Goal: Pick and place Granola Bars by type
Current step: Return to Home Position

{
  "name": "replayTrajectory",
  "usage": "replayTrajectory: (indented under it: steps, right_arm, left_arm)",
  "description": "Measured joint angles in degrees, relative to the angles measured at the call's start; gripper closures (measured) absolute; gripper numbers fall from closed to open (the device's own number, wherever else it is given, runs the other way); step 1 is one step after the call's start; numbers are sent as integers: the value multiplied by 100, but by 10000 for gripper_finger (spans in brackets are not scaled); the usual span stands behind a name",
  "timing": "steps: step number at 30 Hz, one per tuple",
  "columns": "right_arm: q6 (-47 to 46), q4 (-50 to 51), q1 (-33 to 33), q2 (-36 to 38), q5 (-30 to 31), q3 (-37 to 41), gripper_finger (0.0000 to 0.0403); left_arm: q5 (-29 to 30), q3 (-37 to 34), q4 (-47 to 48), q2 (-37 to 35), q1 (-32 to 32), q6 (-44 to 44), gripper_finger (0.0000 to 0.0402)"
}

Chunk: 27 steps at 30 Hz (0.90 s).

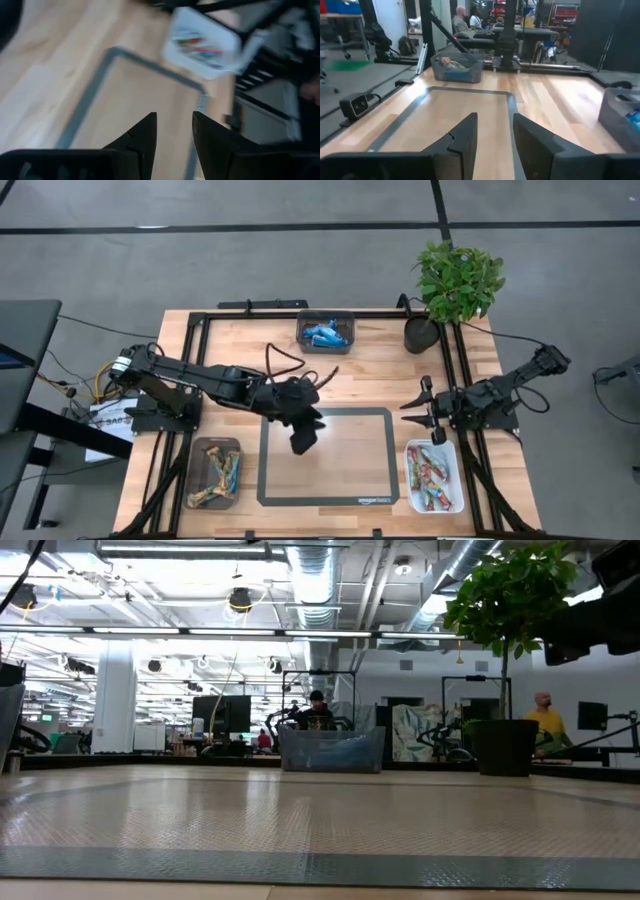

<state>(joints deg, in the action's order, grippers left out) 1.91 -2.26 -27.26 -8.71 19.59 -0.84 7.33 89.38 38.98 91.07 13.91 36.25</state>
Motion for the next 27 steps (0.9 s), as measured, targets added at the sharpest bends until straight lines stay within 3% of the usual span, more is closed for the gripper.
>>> replayTrajectory:
  steps: [5,12,15,19,24,27]
  right_arm:
    - [158,8,124,5,22,-3,285]
    - [116,6,354,4,123,-7,285]
    - [115,6,389,6,122,-7,285]
    - [114,4,391,7,127,-7,285]
    - [113,-9,391,4,131,-7,285]
    - [112,-29,391,4,136,-7,285]
  left_arm:
    - [-830,0,-564,0,-7,-1048,286]
    - [-472,-265,-845,-13,64,-1558,286]
    - [-536,-1015,-1785,-40,212,-1577,286]
    - [-1251,-2472,-4182,-112,220,-1631,286]
    - [-1564,-3843,-4606,-425,72,-1047,286]
    - [-1580,-4605,-5133,-1155,-61,-1267,286]
